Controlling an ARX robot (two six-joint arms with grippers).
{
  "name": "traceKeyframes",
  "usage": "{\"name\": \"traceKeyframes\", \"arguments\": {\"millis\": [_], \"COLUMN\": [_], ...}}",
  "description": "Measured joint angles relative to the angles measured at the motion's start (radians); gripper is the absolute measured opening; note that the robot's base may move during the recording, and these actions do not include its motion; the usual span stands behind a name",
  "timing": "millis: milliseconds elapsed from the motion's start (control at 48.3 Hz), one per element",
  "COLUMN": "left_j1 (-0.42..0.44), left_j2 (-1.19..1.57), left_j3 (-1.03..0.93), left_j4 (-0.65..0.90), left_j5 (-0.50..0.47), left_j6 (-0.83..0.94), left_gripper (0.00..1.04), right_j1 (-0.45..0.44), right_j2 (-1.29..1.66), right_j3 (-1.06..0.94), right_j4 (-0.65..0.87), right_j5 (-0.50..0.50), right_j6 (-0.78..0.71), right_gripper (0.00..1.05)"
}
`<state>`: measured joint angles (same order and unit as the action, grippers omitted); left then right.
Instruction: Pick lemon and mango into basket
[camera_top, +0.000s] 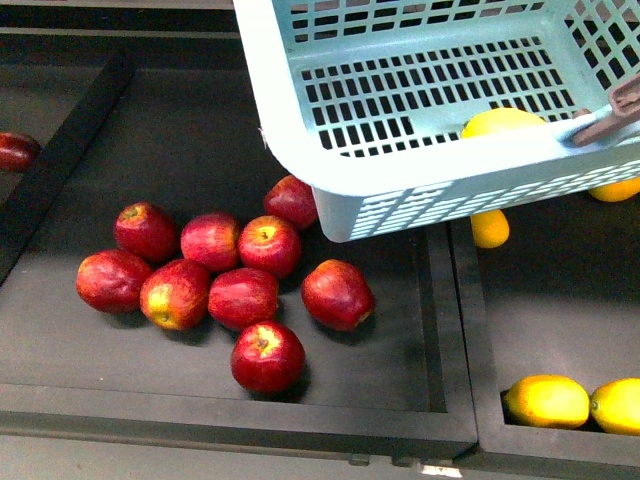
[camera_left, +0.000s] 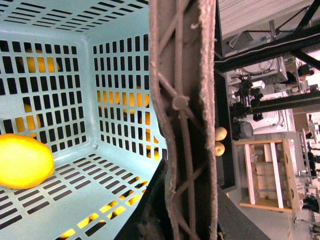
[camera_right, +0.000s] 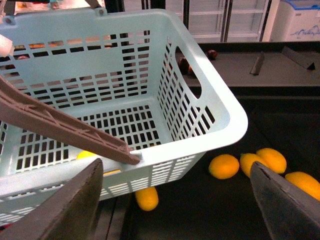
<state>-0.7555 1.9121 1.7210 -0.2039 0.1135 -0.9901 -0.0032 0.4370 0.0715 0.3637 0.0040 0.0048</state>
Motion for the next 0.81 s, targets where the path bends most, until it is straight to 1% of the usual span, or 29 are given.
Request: {"name": "traceKeyframes", "arguments": {"millis": [62, 83, 166, 579, 807], "left_j1": [-0.005, -0.006, -0.008, 0.002, 0.004], "left_j2": [0.001, 0.001, 0.001, 0.003, 0.003], "left_j3": [0.000, 0.000, 0.000, -0.002, -0.002], "left_j4": [0.000, 0.000, 0.000, 0.000, 0.000], "left_j5": [0.008, 0.012, 0.024, -0.006, 0.002], "left_j6": [0.000, -0.001, -0.007, -0.002, -0.002], "left_gripper": [0.07, 0.07, 0.07, 0.07, 0.07], "right_j1": [0.000, 0.000, 0.000, 0.001, 0.002], "right_j2": [0.000, 0.000, -0.003, -0.001, -0.002], "right_j3": [0.000, 0.000, 0.000, -0.002, -0.002], "right_j4": [0.000, 0.000, 0.000, -0.002, -0.002], "right_j5": [0.000, 0.000, 0.000, -0.003, -0.003], "right_j6": [0.000, 0.000, 0.000, 0.000, 0.000], "right_gripper": [0.97, 0.98, 0.96, 0.96, 0.96]}}
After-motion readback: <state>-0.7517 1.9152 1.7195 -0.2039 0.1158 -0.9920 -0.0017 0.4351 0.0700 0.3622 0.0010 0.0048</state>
